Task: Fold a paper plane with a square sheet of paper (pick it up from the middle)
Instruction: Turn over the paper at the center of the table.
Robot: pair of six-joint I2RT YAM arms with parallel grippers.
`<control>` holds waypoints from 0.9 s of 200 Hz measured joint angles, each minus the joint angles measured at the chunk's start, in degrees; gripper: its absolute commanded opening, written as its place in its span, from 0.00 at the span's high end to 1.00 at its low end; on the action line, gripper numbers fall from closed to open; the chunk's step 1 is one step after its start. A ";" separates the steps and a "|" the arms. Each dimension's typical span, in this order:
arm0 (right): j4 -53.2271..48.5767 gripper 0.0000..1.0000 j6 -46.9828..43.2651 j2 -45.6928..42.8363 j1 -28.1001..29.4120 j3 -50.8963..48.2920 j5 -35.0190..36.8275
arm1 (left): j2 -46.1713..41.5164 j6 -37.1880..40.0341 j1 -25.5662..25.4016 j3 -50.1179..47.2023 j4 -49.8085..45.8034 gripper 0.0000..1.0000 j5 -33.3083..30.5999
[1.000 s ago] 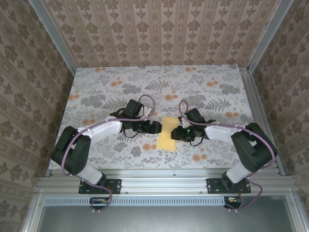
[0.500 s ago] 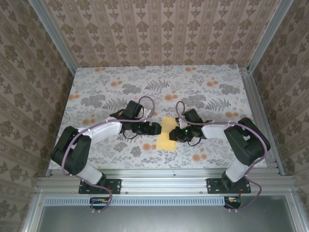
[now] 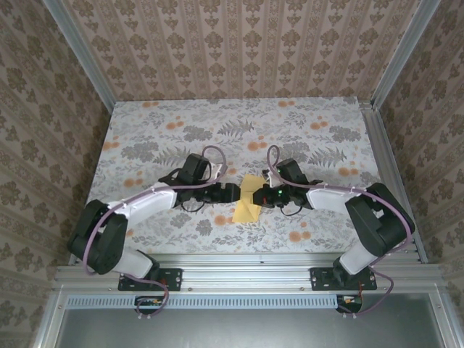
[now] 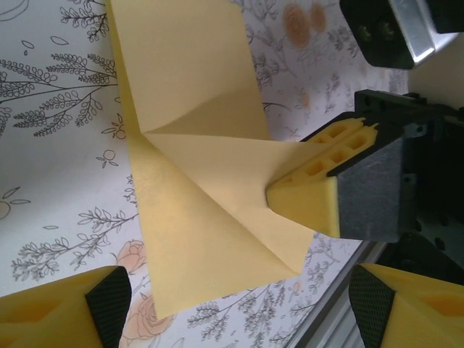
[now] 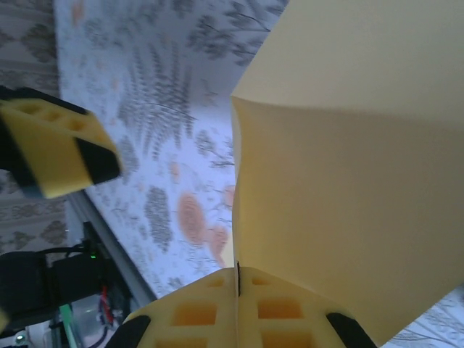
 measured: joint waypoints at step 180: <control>8.70 1.00 9.25 -7.67 -0.94 -0.02 -6.47 | -3.48 -26.60 -0.04 -10.10 30.10 0.36 -4.96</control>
